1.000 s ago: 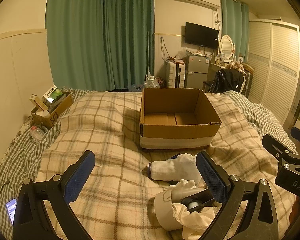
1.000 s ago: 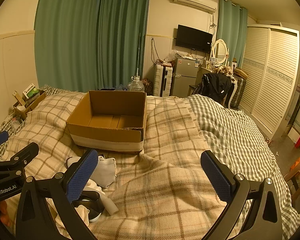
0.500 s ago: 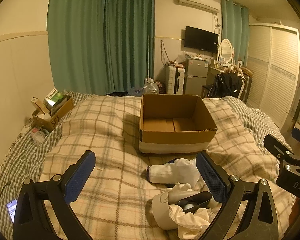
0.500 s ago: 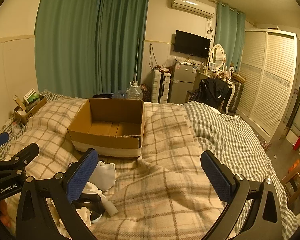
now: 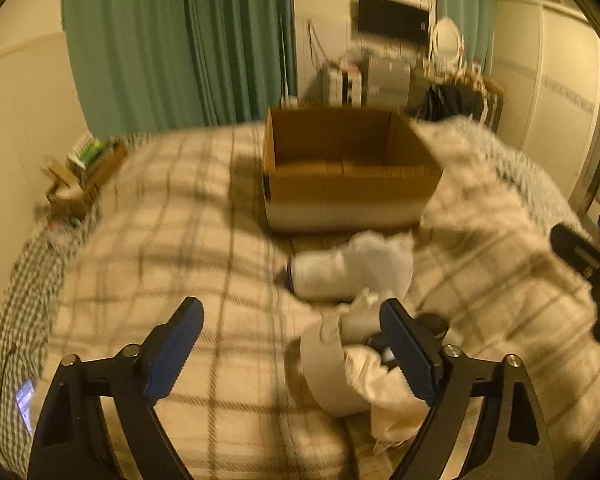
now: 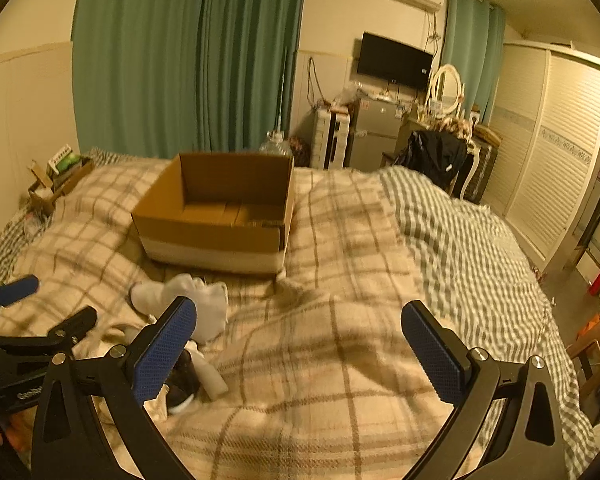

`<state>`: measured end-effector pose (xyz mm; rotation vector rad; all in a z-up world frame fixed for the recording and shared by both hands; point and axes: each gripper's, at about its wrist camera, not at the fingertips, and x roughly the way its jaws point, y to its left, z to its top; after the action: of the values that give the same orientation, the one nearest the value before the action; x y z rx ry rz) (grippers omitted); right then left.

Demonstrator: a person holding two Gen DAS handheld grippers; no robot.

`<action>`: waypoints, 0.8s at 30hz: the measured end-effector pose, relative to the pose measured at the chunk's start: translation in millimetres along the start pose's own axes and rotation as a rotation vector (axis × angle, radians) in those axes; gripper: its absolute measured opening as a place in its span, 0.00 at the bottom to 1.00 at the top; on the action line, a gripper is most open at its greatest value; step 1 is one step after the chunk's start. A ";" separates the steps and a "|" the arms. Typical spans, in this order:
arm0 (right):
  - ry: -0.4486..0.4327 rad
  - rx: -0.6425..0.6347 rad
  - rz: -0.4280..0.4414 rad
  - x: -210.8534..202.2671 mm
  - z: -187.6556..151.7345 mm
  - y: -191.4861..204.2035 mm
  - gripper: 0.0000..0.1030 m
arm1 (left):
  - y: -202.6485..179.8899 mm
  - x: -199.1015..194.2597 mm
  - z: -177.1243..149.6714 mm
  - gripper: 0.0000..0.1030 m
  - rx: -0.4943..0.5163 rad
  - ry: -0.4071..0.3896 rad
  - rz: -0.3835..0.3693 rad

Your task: Organize objects

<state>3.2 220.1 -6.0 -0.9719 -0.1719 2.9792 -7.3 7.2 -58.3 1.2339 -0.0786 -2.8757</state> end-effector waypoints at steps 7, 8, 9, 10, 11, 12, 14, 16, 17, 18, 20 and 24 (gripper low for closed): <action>0.049 -0.002 0.025 16.6 -9.9 1.7 1.00 | -4.7 28.2 -17.7 0.46 0.001 0.125 -0.091; 0.051 -0.003 0.027 17.7 -10.2 2.3 0.99 | -4.5 28.8 -18.0 0.37 -0.003 0.131 -0.114; 0.052 -0.005 0.028 17.8 -10.8 3.3 0.99 | -4.2 28.7 -18.4 0.34 -0.010 0.139 -0.142; 0.054 -0.008 0.029 17.7 -11.4 4.3 0.99 | -4.0 27.7 -19.1 0.34 -0.013 0.135 -0.148; 0.054 -0.010 0.028 17.4 -11.9 5.4 0.99 | -4.4 26.2 -18.3 0.33 -0.012 0.136 -0.151; 0.054 -0.012 0.027 16.9 -11.8 6.7 1.00 | -4.3 24.0 -18.2 0.33 -0.013 0.133 -0.160; 0.054 -0.022 0.032 14.7 -11.4 10.0 0.99 | -2.3 19.7 -17.2 0.31 -0.025 0.129 -0.177; 0.056 -0.037 0.063 11.7 -11.3 15.7 0.99 | -0.3 17.1 -14.9 0.20 -0.034 0.127 -0.186; 0.064 -0.040 0.092 10.6 -11.7 18.1 0.99 | 0.8 15.0 -13.9 0.20 -0.038 0.123 -0.185; 0.080 -0.044 0.131 10.2 -12.8 21.8 0.99 | 1.9 13.2 -12.4 0.20 -0.038 0.116 -0.183; 0.121 -0.060 0.216 11.7 -18.2 32.2 0.99 | 2.1 11.9 -11.6 0.20 -0.031 0.113 -0.177; 0.231 -0.134 0.310 26.6 -38.0 58.5 0.93 | 8.0 13.8 -12.6 0.20 -0.047 0.124 -0.189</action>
<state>5.9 166.8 -58.2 -1.4741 -0.2419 3.1220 -7.7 -1.8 -76.6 1.4830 0.1124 -2.9263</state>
